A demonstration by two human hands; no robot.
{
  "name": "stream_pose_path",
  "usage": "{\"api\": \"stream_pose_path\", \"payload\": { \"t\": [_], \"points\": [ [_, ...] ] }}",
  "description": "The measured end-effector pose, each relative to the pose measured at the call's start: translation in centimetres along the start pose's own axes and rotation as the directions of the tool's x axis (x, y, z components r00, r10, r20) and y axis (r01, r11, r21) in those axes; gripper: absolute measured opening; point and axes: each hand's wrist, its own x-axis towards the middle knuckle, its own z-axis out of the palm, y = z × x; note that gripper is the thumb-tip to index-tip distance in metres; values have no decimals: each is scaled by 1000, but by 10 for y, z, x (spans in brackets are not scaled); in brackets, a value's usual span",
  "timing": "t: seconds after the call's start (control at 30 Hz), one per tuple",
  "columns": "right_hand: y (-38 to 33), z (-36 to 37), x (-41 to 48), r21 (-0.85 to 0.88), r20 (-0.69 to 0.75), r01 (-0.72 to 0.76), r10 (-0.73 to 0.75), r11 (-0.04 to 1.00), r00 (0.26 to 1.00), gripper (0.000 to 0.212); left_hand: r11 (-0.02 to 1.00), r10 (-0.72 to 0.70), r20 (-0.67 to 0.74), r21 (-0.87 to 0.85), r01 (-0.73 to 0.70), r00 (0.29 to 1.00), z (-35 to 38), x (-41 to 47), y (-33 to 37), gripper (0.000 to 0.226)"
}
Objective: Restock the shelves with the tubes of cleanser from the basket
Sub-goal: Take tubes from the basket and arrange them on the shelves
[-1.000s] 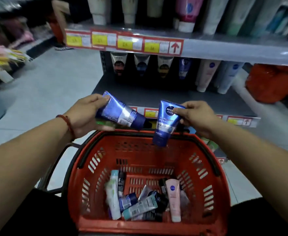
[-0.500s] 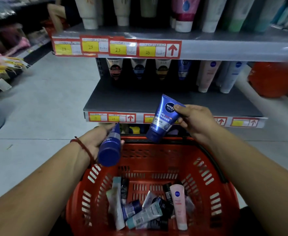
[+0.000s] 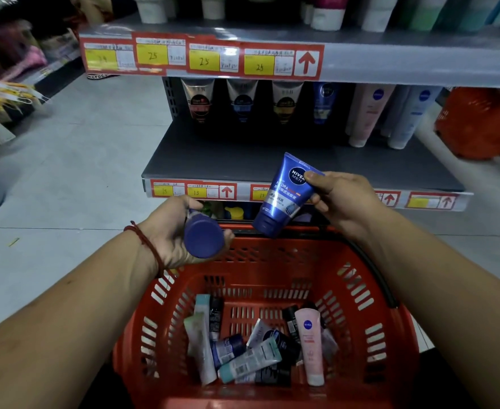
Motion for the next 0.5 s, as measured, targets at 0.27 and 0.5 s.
{"api": "stream_pose_path", "payload": {
  "t": [0.27,0.5],
  "points": [
    [0,-2,-4,-48,-17,18,-19,999,1000,20,967,240,-29,93,-237,970,8,-6,-6,30],
    [1,-4,-7,-88,-10,48,-49,995,999,11,900,404,-5,181,-396,915,16,0,-11,15]
  ]
}}
